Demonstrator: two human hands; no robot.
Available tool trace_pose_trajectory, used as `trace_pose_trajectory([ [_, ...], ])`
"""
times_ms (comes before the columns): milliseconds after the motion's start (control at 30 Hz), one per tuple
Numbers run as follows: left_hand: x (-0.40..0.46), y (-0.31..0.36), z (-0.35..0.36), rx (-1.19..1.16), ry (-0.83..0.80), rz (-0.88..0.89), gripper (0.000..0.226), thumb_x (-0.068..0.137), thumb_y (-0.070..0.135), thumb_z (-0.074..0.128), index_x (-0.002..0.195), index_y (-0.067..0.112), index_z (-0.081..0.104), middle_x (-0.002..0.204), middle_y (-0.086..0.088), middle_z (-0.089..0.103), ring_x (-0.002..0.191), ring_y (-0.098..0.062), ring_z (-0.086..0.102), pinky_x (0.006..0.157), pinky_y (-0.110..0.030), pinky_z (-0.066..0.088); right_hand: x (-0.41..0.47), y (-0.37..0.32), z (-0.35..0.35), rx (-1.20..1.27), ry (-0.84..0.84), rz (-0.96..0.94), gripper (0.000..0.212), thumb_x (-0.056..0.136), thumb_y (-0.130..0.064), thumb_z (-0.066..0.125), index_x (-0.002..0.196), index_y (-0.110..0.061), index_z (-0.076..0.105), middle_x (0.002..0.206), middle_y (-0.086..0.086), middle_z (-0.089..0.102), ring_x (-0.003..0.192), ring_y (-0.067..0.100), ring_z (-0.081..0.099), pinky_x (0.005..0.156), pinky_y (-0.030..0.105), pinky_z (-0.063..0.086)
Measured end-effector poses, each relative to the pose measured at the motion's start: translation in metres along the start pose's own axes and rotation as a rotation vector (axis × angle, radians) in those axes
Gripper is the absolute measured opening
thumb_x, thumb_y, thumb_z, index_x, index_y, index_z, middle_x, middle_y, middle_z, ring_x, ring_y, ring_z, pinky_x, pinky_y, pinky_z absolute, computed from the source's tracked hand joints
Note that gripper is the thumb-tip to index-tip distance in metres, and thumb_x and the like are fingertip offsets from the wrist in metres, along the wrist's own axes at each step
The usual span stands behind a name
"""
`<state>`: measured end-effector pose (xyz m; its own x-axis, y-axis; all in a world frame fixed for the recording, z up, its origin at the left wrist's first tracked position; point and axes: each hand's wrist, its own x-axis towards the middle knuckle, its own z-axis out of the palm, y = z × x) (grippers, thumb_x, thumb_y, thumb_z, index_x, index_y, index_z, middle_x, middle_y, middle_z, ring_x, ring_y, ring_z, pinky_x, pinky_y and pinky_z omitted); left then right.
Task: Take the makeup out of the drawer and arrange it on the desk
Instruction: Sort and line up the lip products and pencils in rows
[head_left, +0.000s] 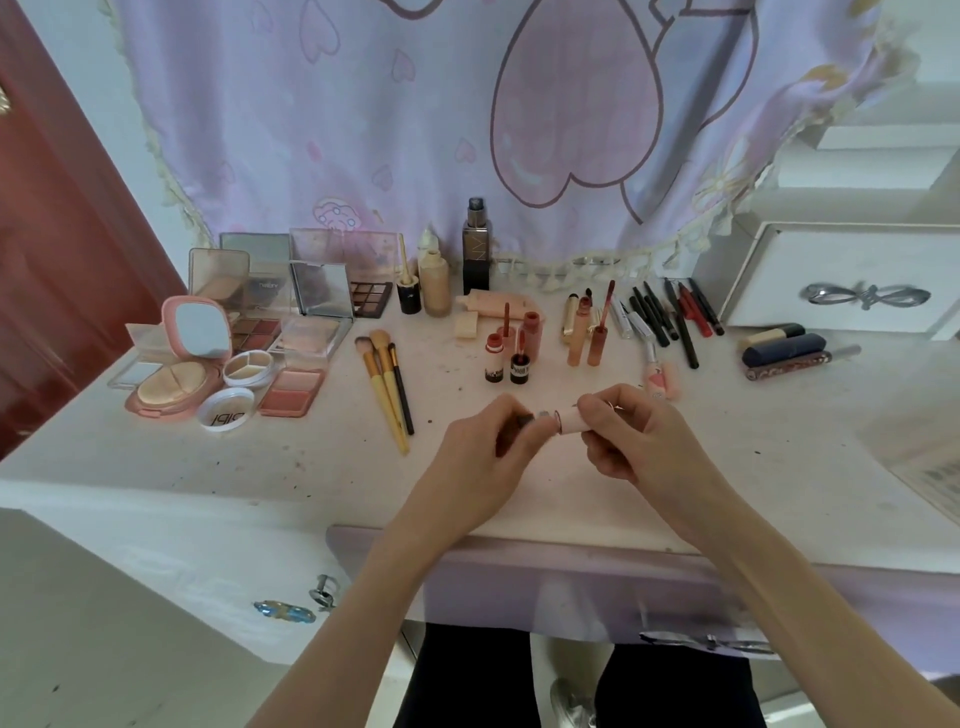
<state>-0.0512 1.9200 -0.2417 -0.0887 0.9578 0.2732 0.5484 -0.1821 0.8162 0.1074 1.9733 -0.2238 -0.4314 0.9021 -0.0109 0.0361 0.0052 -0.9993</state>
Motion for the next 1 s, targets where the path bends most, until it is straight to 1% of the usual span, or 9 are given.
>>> trace_pose_trajectory([
  [67,0.002,-0.001,-0.003,0.031,-0.009,-0.029,0.020,0.088,0.048,0.043,0.074,0.035,0.051,0.055,0.016,0.052,0.051,0.002,0.044,0.050,-0.010,0.036,0.001,0.001,-0.004,-0.008,0.005,-0.018,0.015,0.088,-0.021,0.058,0.090,-0.006,0.060,0.054,-0.002,0.053,0.049,0.011,0.042,0.045,0.019,0.034],
  [167,0.003,0.000,-0.007,0.032,-0.033,-0.017,0.006,0.086,0.044,0.052,0.087,0.040,0.047,0.066,0.008,0.051,0.057,0.002,0.044,0.055,-0.011,0.039,0.002,0.002,-0.007,-0.002,0.010,-0.007,0.016,0.085,-0.023,0.061,0.088,-0.007,0.062,0.053,-0.003,0.053,0.048,0.010,0.043,0.044,0.018,0.035],
  [267,0.003,0.000,-0.006,0.066,-0.064,-0.003,0.028,0.081,0.039,0.063,0.101,0.037,0.043,0.073,0.007,0.053,0.062,-0.001,0.047,0.063,-0.014,0.042,0.004,0.001,-0.008,0.029,0.008,0.010,0.021,0.082,-0.028,0.062,0.087,-0.007,0.063,0.053,-0.003,0.054,0.047,0.009,0.044,0.044,0.017,0.036],
  [367,0.004,0.001,-0.005,0.172,-0.092,0.007,0.024,0.083,0.033,0.064,0.097,0.033,0.045,0.076,0.011,0.053,0.063,-0.003,0.048,0.066,-0.011,0.042,0.004,0.001,-0.008,0.040,-0.011,0.026,0.024,0.081,-0.029,0.062,0.087,-0.006,0.062,0.054,-0.001,0.054,0.047,0.010,0.044,0.044,0.019,0.035],
  [467,0.004,0.000,-0.006,0.217,-0.102,0.019,0.016,0.086,0.036,0.059,0.097,0.026,0.054,0.077,0.013,0.049,0.065,-0.002,0.045,0.065,-0.007,0.037,0.002,0.001,-0.011,0.021,-0.026,0.028,0.023,0.084,-0.024,0.061,0.090,-0.002,0.062,0.054,0.001,0.055,0.047,0.011,0.044,0.044,0.020,0.034],
  [533,0.004,-0.001,-0.006,0.234,-0.101,0.028,0.023,0.087,0.038,0.056,0.100,0.019,0.060,0.079,0.010,0.047,0.066,-0.004,0.044,0.065,-0.007,0.035,0.002,0.001,-0.015,0.014,-0.014,0.021,0.018,0.087,-0.018,0.059,0.094,-0.001,0.062,0.055,0.000,0.056,0.047,0.009,0.045,0.044,0.020,0.034],
  [767,0.001,-0.003,-0.009,0.113,-0.040,-0.036,0.021,0.085,0.029,0.062,0.104,0.022,0.064,0.082,0.009,0.051,0.069,-0.004,0.046,0.065,-0.005,0.035,0.001,0.001,-0.038,0.040,0.012,0.030,0.018,0.086,-0.019,0.057,0.097,-0.005,0.062,0.063,0.002,0.061,0.055,0.013,0.049,0.048,0.022,0.038],
  [900,0.002,-0.004,-0.004,0.086,-0.001,-0.075,0.014,0.086,0.028,0.061,0.100,0.030,0.060,0.084,0.013,0.056,0.073,-0.002,0.050,0.066,-0.003,0.036,0.002,0.006,-0.042,0.253,0.036,0.092,0.008,0.080,-0.013,0.062,0.088,-0.011,0.064,0.076,0.009,0.069,0.062,0.015,0.059,0.051,0.021,0.046],
  [1000,0.004,-0.004,0.000,0.011,0.035,-0.119,0.015,0.087,0.027,0.061,0.100,0.033,0.060,0.084,0.018,0.060,0.074,0.009,0.052,0.067,-0.001,0.037,0.003,0.009,-0.042,0.439,0.048,0.120,0.021,0.071,-0.010,0.064,0.093,-0.010,0.064,0.085,0.012,0.072,0.069,0.016,0.066,0.054,0.020,0.051],
])
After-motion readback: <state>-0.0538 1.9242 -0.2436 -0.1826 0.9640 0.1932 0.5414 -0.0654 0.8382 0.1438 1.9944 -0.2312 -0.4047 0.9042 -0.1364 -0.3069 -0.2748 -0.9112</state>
